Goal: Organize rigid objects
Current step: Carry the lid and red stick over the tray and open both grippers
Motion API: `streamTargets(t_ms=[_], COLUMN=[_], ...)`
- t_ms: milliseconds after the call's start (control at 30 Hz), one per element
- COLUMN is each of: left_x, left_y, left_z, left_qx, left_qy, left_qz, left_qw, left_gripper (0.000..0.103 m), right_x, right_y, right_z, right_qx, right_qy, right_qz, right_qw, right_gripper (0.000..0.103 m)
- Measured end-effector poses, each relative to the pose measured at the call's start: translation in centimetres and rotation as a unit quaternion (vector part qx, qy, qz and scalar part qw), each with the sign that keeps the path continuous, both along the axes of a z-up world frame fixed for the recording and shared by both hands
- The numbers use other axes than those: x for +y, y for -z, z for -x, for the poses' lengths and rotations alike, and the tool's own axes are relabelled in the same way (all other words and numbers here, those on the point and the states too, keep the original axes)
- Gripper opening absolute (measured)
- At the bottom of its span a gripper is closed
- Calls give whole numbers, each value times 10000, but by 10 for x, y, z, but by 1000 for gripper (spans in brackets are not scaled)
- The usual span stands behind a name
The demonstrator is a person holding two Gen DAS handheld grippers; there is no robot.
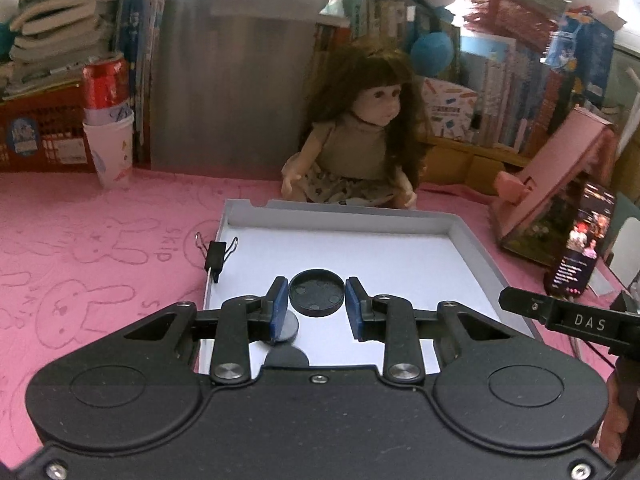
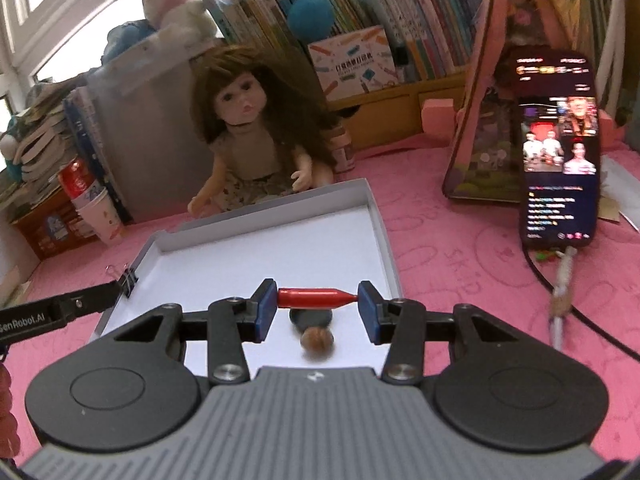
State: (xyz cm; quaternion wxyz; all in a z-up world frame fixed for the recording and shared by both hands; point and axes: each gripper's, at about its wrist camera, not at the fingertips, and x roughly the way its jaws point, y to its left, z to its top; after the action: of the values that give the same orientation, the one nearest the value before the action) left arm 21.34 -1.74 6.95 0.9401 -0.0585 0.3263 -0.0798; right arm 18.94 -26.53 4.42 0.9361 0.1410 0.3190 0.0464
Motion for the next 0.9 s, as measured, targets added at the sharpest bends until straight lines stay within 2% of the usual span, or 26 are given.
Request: streamTargets(t_ms=[400,900], left_x=[-5,-4], left_y=[32,55], left_z=[-56,-74], left_qx=[585,738], left_qy=[-251,-436], left_qz=[-174,-480], left_qw=[9978,9952], left_gripper=[29,29], right_x=[9,22], right_y=[11,31], right_z=[-63,-90], right_qx=[700,970], right_qy=[-217,-262], right_qz=[-107,334], right_qw=[9973,9944], right_gripper=[49,50])
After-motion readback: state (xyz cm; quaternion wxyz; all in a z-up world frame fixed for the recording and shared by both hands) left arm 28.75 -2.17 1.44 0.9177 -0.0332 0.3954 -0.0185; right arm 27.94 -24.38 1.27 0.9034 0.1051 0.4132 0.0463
